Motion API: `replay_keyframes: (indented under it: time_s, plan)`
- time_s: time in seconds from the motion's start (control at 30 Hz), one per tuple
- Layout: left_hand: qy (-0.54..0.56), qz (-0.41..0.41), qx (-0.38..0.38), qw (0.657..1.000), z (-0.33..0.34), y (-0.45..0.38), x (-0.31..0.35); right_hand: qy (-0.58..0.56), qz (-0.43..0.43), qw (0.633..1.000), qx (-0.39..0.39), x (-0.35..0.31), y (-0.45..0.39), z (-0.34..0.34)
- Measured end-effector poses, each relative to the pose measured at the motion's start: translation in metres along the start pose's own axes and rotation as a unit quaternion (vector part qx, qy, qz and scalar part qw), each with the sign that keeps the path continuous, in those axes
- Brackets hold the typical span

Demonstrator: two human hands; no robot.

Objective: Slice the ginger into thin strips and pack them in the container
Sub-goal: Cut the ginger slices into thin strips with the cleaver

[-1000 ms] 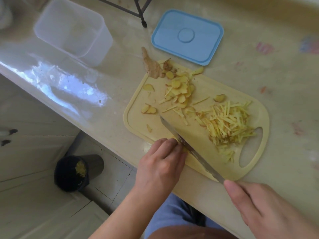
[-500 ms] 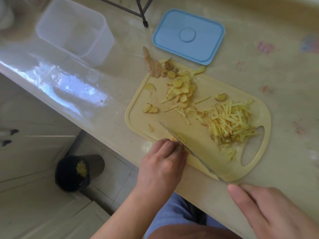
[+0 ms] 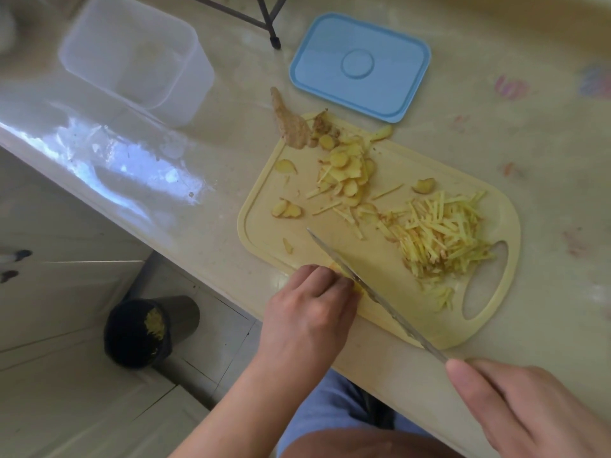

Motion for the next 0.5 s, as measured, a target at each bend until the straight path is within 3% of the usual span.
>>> replay_keyframes:
  time_s: [0.07, 0.13, 0.23, 0.33, 0.5]
  plan:
    - [-0.003, 0.003, -0.004, 1.000, -0.001, -0.001, 0.000, 0.022, -0.030, 0.998, 0.053, -0.003, 0.003, 0.000]
    - [-0.005, 0.006, -0.006, 1.000, -0.001, -0.001, 0.000, 0.024, -0.033, 0.998, 0.056, -0.005, 0.002, -0.001]
    - [0.000, 0.008, -0.002, 1.000, -0.002, -0.002, 0.001, 0.017, 0.043, 0.998, -0.030, 0.001, -0.007, 0.001]
    - [0.002, 0.010, 0.004, 1.000, -0.003, -0.004, 0.002, -0.020, 0.032, 0.995, -0.088, 0.006, -0.016, 0.010]
    - [0.002, -0.009, -0.023, 1.000, -0.006, -0.006, 0.005, -0.069, 0.038, 0.991, -0.105, -0.003, -0.019, 0.008]
Point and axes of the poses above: each hand's wrist, its own y-axis away from the middle knuckle, its own z-axis out of the palm, x = y × z, the point moved 2 cm from there along -y, towards the middle knuckle, and after that the axes turned 5 degrees about x, right-handed, at the moved point
